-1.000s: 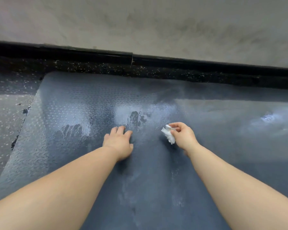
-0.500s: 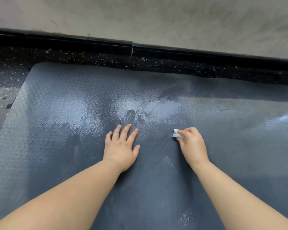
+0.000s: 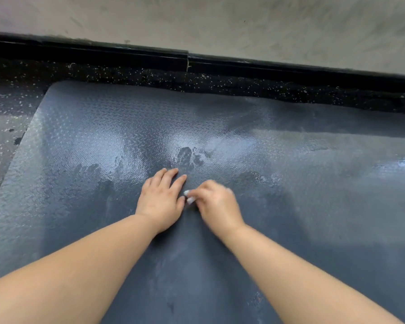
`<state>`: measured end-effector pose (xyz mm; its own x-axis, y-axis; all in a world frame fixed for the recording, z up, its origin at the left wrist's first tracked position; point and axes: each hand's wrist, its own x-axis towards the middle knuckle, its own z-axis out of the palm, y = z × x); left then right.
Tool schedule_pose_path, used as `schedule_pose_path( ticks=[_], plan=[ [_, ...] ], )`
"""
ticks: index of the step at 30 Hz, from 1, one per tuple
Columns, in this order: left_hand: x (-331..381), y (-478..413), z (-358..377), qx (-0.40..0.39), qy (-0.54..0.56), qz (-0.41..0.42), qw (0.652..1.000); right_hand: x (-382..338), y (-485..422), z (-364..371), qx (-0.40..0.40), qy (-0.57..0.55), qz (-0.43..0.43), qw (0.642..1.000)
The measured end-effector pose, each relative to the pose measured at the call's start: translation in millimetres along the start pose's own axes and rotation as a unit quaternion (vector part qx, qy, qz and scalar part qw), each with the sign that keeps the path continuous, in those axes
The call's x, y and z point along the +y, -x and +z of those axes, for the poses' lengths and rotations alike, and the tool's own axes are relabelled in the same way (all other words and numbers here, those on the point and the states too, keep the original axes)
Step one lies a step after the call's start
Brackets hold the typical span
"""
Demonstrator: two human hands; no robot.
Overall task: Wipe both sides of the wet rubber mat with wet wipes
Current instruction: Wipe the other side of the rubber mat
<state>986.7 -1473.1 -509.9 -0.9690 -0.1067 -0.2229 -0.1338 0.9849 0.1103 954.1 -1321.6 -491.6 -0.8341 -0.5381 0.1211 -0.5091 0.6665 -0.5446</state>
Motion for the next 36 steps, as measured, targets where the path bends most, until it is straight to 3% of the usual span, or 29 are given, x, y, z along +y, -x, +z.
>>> schedule_pose_path(
  ticks=[2, 4, 7, 9, 13, 16, 17, 19, 21, 23, 26, 28, 31, 34, 36],
  plan=[
    [-8, 3, -1, 0.006, -0.002, -0.032, 0.999, 31, -18, -19, 0.097, 0.005, 0.091, 0.991],
    [-15, 5, -1, 0.016, -0.002, -0.064, 0.998, 70, -34, -44, 0.18, 0.035, 0.239, 0.954],
    [-26, 4, 0, 0.014, 0.003, -0.078, 0.997, 110, -42, -53, 0.213, 0.01, 0.397, 0.893],
    [-29, 5, 1, 0.016, 0.002, -0.074, 0.997, 98, -49, -42, 0.204, -0.007, 0.431, 0.879],
    [-33, 3, -1, 0.041, 0.004, -0.07, 0.997, 21, -48, 20, 0.065, 0.014, 0.173, 0.983],
    [-37, -2, -3, 0.074, 0.034, -0.079, 0.993, -17, -42, 36, -0.031, -0.028, -0.013, 0.999],
    [-38, -4, -3, 0.083, 0.037, -0.086, 0.992, -13, -47, 29, -0.016, -0.046, -0.033, 0.998],
    [-42, -9, -2, 0.07, 0.029, -0.096, 0.992, 14, -65, 6, 0.107, -0.061, 0.049, 0.991],
    [-46, -13, 3, 0.032, 0.014, -0.101, 0.994, 56, -78, -24, 0.194, 0.005, 0.222, 0.956],
    [-49, -14, 9, 0.009, 0.013, -0.099, 0.995, 94, -82, -41, 0.213, 0.029, 0.354, 0.91],
    [-52, -13, 13, 0.007, 0.016, -0.093, 0.996, 99, -89, -34, 0.205, 0.006, 0.416, 0.886],
    [-52, -14, 13, 0.007, 0.02, -0.094, 0.995, 71, -93, -12, 0.169, 0.038, 0.341, 0.924],
    [-51, -15, 12, 0.005, 0.025, -0.094, 0.995, 10, -88, 35, 0.068, 0.001, 0.135, 0.988],
    [-52, -15, 11, 0.006, 0.045, -0.095, 0.994, -25, -84, 51, -0.024, -0.027, 0.0, 0.999],
    [-53, -14, 9, 0.004, 0.054, -0.093, 0.994, -14, -95, 31, 0.016, -0.073, 0.008, 0.997]
  ],
)
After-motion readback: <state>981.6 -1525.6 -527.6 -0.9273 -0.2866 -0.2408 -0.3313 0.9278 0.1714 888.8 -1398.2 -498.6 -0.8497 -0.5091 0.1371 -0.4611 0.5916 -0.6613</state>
